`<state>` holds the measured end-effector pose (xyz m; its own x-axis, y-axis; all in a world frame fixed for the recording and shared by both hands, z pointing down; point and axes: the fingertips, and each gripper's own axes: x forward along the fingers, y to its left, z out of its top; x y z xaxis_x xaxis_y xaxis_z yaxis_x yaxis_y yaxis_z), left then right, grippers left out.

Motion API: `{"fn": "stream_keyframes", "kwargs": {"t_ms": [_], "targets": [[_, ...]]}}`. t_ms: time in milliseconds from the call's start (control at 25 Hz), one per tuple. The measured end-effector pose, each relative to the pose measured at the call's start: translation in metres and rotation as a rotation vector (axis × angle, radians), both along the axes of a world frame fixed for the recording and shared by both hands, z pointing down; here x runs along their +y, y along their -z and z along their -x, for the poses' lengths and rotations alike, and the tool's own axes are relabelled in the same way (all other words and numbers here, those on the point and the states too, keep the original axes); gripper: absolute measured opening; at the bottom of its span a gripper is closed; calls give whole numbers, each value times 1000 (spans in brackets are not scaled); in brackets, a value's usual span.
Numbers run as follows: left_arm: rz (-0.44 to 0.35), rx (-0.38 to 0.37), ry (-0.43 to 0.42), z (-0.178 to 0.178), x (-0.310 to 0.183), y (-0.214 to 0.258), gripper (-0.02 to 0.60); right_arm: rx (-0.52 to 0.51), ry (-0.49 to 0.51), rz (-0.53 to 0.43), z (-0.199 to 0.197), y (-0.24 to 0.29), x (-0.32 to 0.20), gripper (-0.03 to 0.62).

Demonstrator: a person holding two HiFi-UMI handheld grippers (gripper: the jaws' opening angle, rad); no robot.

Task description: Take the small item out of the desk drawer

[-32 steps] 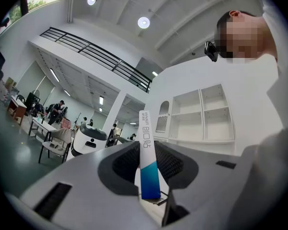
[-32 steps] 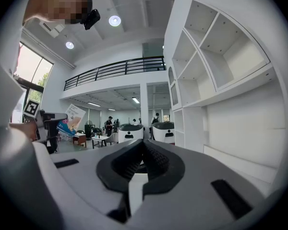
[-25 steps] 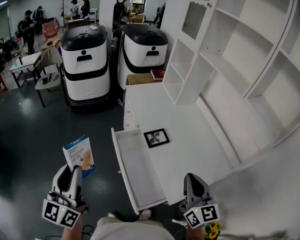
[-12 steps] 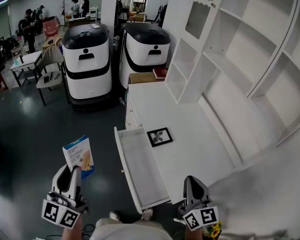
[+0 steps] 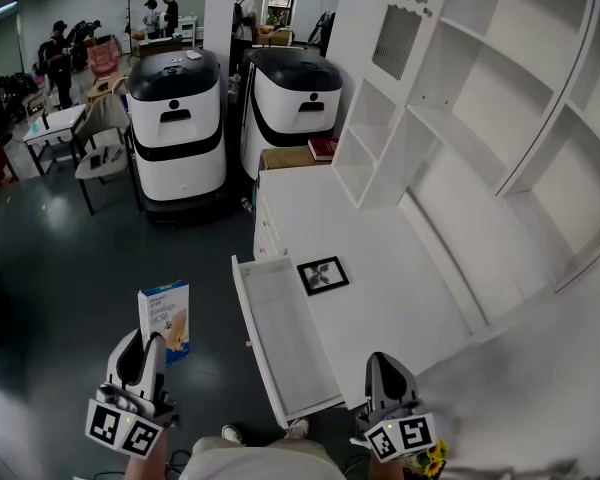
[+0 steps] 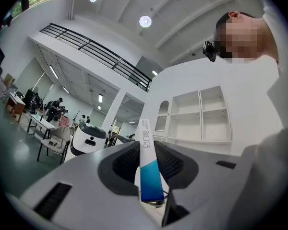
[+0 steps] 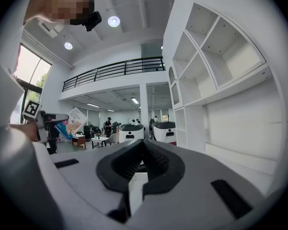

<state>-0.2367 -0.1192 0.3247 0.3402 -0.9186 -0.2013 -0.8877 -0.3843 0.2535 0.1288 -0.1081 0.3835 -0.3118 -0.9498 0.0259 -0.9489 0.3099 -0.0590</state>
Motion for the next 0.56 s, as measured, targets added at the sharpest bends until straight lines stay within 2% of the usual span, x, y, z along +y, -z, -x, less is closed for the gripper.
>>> {"fn": "stream_keyframes", "kwargs": {"t_ms": [560], "targets": [[3, 23, 18, -27, -2, -1, 100, 11, 29, -4, -25, 4, -11, 9]]}}
